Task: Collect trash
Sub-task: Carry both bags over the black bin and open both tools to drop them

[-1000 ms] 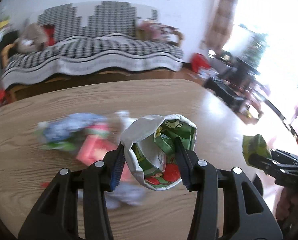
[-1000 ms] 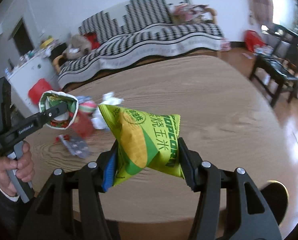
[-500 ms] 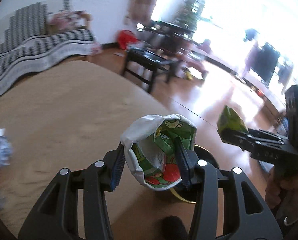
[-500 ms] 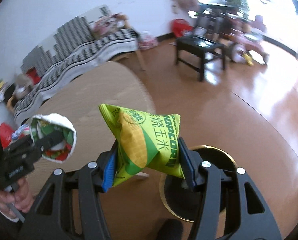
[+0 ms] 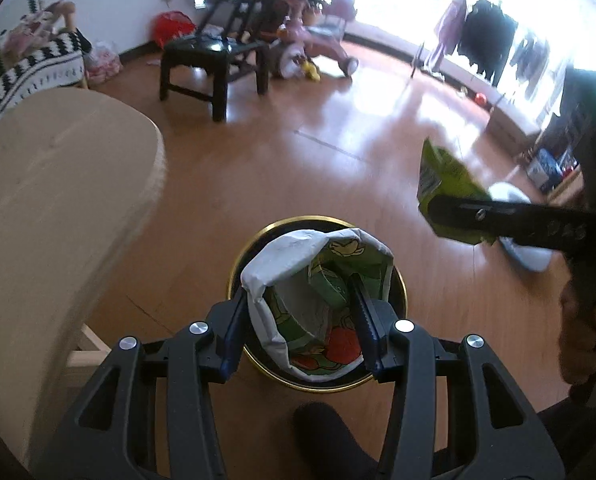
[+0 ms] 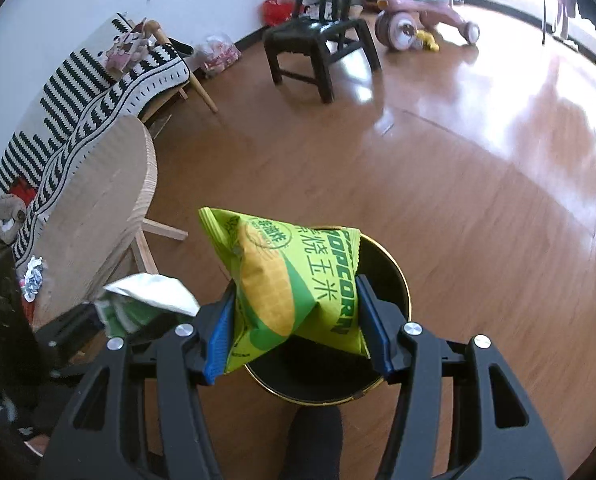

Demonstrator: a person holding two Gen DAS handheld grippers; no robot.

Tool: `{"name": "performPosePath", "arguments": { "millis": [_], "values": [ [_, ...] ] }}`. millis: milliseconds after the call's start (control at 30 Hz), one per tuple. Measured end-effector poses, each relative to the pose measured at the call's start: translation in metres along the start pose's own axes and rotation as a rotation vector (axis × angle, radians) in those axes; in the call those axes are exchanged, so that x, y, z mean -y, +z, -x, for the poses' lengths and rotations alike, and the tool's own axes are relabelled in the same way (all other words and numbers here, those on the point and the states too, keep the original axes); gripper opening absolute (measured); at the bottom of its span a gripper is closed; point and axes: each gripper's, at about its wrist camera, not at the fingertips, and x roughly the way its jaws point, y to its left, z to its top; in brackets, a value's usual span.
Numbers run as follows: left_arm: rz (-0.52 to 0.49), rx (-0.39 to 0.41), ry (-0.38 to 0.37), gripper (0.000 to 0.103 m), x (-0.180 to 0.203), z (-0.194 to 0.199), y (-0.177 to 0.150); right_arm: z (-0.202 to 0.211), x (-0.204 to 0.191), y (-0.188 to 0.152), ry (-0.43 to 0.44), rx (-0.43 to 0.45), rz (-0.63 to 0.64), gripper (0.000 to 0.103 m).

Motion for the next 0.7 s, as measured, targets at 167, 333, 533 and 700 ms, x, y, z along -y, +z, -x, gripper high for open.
{"name": "performPosePath", "arguments": {
  "millis": [167, 333, 533, 700],
  "values": [
    [0.005, -0.039, -0.001, 0.046, -0.007, -0.022, 0.008, -0.007, -0.002, 0.006, 0.007, -0.019, -0.006, 0.055],
    [0.007, -0.044, -0.012, 0.047, -0.005, -0.025, 0.012, -0.01, -0.006, 0.007, 0.011, -0.03, -0.004, 0.056],
    [0.008, -0.051, -0.014, 0.047, -0.007, -0.027, 0.01, -0.012, -0.009, 0.01, 0.017, -0.03, -0.004, 0.056],
    [0.011, -0.064, -0.022, 0.065, -0.006, -0.028, 0.01, -0.011, -0.008, 0.012, 0.015, -0.022, -0.001, 0.071]
  ]
}}
